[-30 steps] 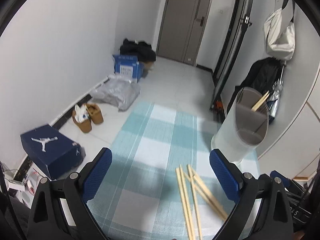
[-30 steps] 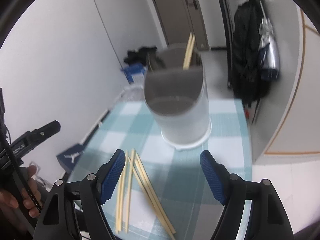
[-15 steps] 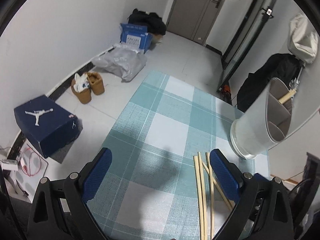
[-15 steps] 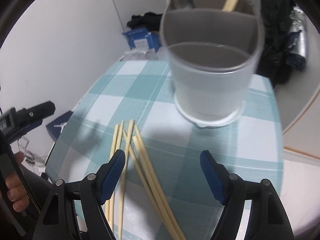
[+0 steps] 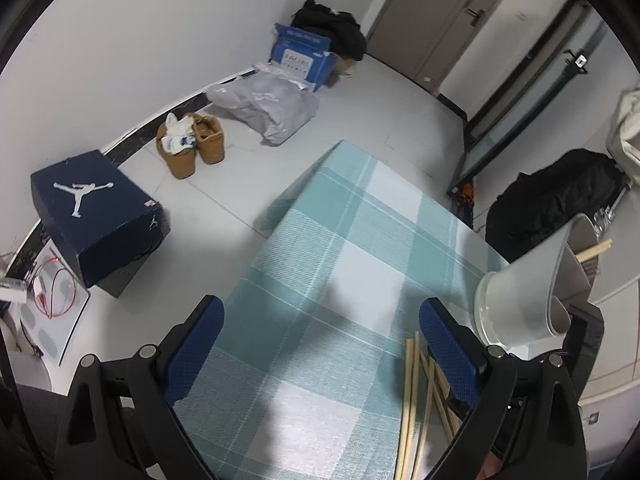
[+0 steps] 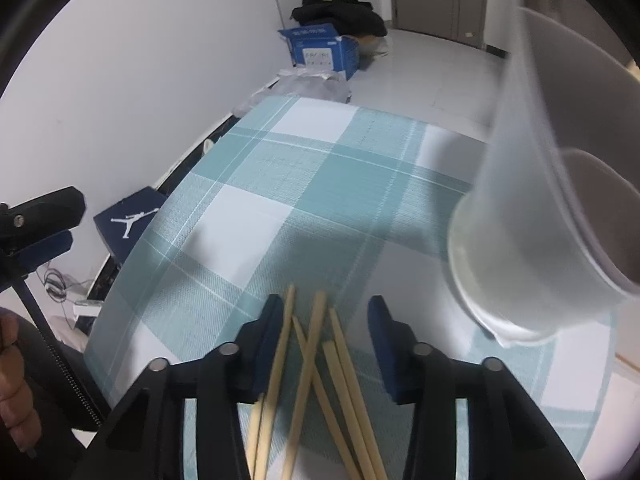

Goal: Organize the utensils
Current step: 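Close the right tool on a pair of wooden chopsticks and lift, then lower the left tool onto remaining chopsticks and close while the right tool holds its chopsticks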

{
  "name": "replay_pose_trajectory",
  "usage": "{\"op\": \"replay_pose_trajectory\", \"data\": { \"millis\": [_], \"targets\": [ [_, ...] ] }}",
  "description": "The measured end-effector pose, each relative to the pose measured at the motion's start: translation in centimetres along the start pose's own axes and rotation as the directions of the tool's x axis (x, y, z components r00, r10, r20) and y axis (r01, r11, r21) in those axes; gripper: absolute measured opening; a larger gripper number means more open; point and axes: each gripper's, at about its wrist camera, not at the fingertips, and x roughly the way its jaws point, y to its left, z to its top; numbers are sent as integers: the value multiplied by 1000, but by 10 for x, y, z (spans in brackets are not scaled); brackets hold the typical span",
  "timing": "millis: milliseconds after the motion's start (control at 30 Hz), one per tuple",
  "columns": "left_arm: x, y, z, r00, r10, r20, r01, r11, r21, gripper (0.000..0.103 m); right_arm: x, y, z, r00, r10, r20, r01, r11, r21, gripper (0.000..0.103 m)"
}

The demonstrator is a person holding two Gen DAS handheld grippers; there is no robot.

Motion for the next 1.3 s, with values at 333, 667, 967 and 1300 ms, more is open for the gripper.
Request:
{"op": "replay_pose_trajectory", "data": {
  "millis": [333, 667, 967, 1300],
  "targets": [
    [2, 6, 3, 1000, 2, -24, -3, 999, -48, 97, 16, 11, 2, 998, -54, -38, 52, 997, -57, 15],
    [2, 6, 5, 999, 7, -33, -7, 1000, -24, 97, 3, 9, 0, 1000, -25, 15, 25, 999, -41, 5],
    [9, -14, -9, 999, 36, -41, -31, 993, 113, 97, -50, -21, -5, 982, 109, 151, -123, 989, 86, 5],
    [24, -40, -36, 989, 38, -146, -1, 970, 243, 97, -95, -56, -22, 947, 182, 263, -234, 955, 182, 5]
  ]
}}
